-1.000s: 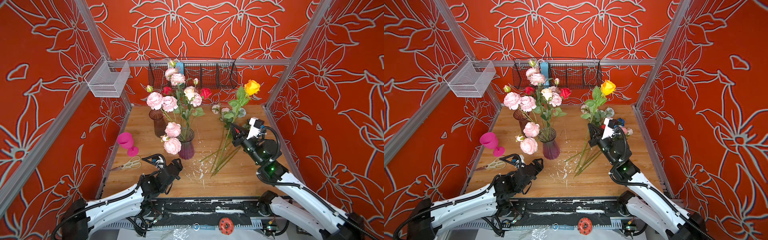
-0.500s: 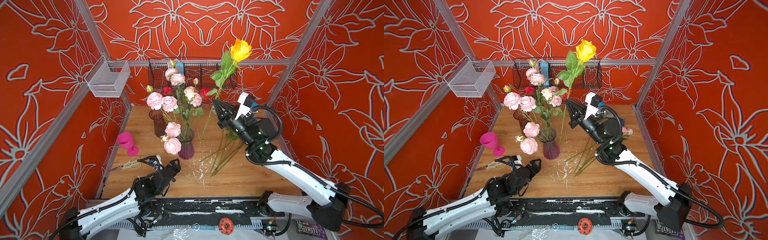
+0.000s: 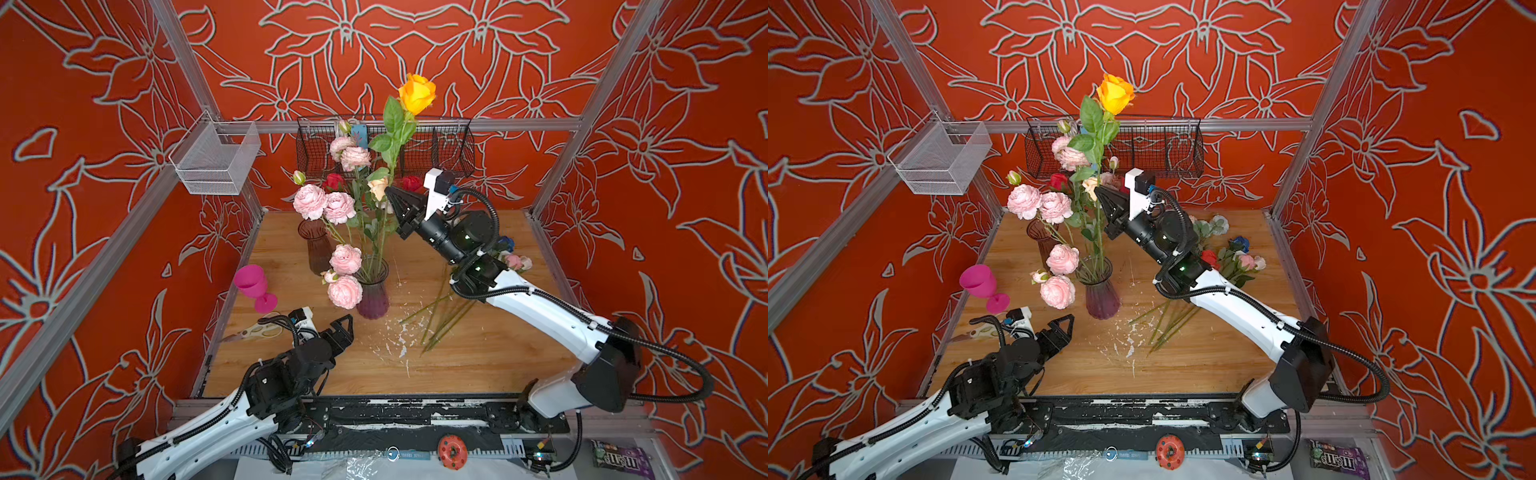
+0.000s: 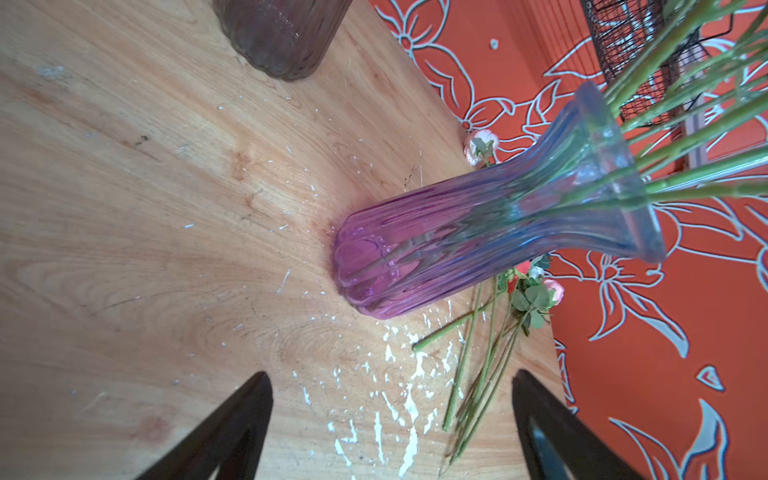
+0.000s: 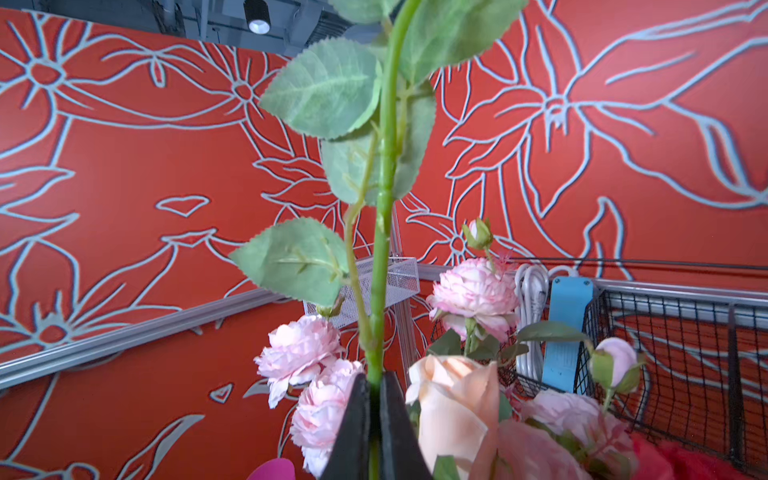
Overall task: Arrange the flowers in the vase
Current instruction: 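Lower the orange rose stem into the purple vase with the right gripper, then open the right gripper and pull back toward the flower pile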
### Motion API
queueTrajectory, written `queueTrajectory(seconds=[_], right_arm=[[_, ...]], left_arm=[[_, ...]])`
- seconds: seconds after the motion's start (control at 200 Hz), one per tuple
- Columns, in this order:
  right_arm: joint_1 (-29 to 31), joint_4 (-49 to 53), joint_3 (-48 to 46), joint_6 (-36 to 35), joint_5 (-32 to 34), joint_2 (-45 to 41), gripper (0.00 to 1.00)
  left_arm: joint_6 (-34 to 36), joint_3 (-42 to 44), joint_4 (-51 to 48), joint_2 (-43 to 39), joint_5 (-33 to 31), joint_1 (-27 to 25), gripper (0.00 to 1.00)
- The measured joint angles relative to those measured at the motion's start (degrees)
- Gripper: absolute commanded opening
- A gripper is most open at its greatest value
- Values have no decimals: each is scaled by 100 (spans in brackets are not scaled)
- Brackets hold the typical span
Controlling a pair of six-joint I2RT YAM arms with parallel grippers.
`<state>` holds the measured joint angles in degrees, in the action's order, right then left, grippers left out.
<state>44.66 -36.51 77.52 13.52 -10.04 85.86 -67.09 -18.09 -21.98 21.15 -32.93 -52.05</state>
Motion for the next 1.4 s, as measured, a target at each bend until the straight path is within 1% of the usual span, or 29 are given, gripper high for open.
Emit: queueTrajectory(seconds=[0.115,0.26,0.335,0.42,0.505,0.66,1.051,1.146,1.271,1.326,1.401], right_arm=[[151,83,-179,-105,-20,-2,0],[378,291,-511,-254,-33,-4,27],[487,553,-627,-433,11,-7,39],[588,852,-763,-564,52,-76,46],[693,1088,-1016,-660,107,-293,48],[822,1259,-1401,-772,323,-778,48],[903,1593,-1910,-831,664,-1788,48],[905,1832,-2240,-691,938,-2164,51],[905,2168,-2857,-409,1563,-2820,52],[903,2273,-3182,-286,1906,-3128,51],[898,2461,-3615,-138,2354,-3519,47]], left_arm=[[20,0,-33,2,4,0,90],[90,-4,-24,116,13,0,90],[131,-13,-20,243,31,0,90],[177,-57,-2,411,79,0,90],[216,-149,9,588,129,0,90],[258,-219,66,837,168,0,91],[210,-203,223,1102,197,2,91],[118,-13,422,1084,195,4,90],[20,227,398,1080,160,70,90],[35,210,389,1080,103,111,90],[96,142,391,1088,15,153,90]])
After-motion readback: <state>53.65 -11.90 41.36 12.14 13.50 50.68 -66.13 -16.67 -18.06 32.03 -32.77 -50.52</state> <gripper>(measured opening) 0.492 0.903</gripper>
